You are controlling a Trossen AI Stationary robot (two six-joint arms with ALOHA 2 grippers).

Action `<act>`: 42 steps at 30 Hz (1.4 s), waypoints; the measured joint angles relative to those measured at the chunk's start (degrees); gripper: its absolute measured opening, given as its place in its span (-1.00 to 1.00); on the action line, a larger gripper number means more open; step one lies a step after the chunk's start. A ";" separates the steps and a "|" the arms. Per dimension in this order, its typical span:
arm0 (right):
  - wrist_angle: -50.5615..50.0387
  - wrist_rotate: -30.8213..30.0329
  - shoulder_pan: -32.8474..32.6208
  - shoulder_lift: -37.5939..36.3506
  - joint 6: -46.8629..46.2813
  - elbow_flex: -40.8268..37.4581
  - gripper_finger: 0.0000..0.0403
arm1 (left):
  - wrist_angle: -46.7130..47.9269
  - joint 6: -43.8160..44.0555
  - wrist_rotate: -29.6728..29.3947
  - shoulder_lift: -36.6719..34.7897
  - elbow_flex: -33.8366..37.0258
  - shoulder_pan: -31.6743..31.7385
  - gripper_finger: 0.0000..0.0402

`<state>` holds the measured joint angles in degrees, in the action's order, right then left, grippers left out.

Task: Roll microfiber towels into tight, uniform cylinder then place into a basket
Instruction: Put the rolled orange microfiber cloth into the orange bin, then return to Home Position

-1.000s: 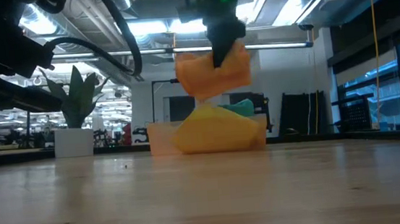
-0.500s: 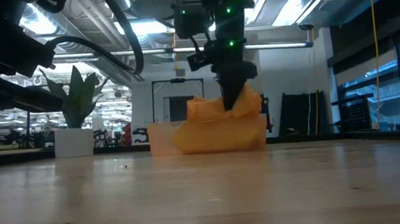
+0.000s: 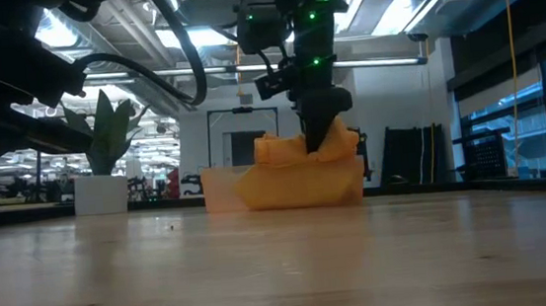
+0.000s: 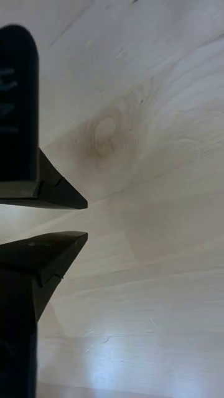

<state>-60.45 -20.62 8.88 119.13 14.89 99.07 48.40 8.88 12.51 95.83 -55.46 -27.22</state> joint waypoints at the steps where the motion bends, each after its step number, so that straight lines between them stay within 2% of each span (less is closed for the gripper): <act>1: 0.00 0.00 0.00 0.00 0.34 0.00 -0.41 | 0.00 0.00 0.00 0.00 0.00 0.00 -0.70; 4: 0.02 -0.29 -0.02 0.00 0.59 0.00 -0.24 | 0.00 0.00 0.00 0.00 0.00 0.00 -0.70; 7: -0.25 -3.08 -0.11 0.00 -0.69 0.16 -0.08 | 0.00 0.03 0.00 0.00 0.00 0.00 -0.70; 11: -4.06 -2.50 -0.13 0.00 -2.92 3.79 0.06 | -0.10 0.15 -0.01 0.00 0.00 -0.02 -0.70; 16: -11.01 2.26 -0.67 -0.06 -6.30 11.73 0.10 | -0.09 0.15 -0.02 0.00 0.00 0.57 -0.70; 22: -17.28 2.30 -2.70 -0.07 -7.16 19.26 0.09 | 0.02 0.18 -1.12 0.00 0.00 1.03 -0.71; 27: -23.10 -3.59 -6.37 -0.07 -8.76 26.45 -0.14 | 0.70 -0.73 -4.07 0.00 0.00 1.41 -0.86; 31: -29.29 -6.48 -9.44 -0.10 -11.72 32.18 -0.51 | 1.14 -7.46 -4.43 0.00 -0.01 2.64 -0.98; 35: -28.93 -4.60 -11.61 -2.73 -10.78 33.00 -0.92 | 1.90 -13.25 -6.72 0.00 -2.34 5.34 -0.99; 38: -29.42 -4.16 -12.56 -6.18 -13.23 32.98 -0.94 | 2.73 -17.67 -10.02 -1.19 -4.58 7.35 -0.99; 42: -29.43 -3.67 -13.94 -11.71 -15.07 31.42 -0.97 | 0.06 -23.93 -10.97 -5.94 -5.81 10.83 -1.00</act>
<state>-89.87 -24.29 -5.06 107.42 -0.17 130.49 48.46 -15.04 1.54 89.89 -61.28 -16.39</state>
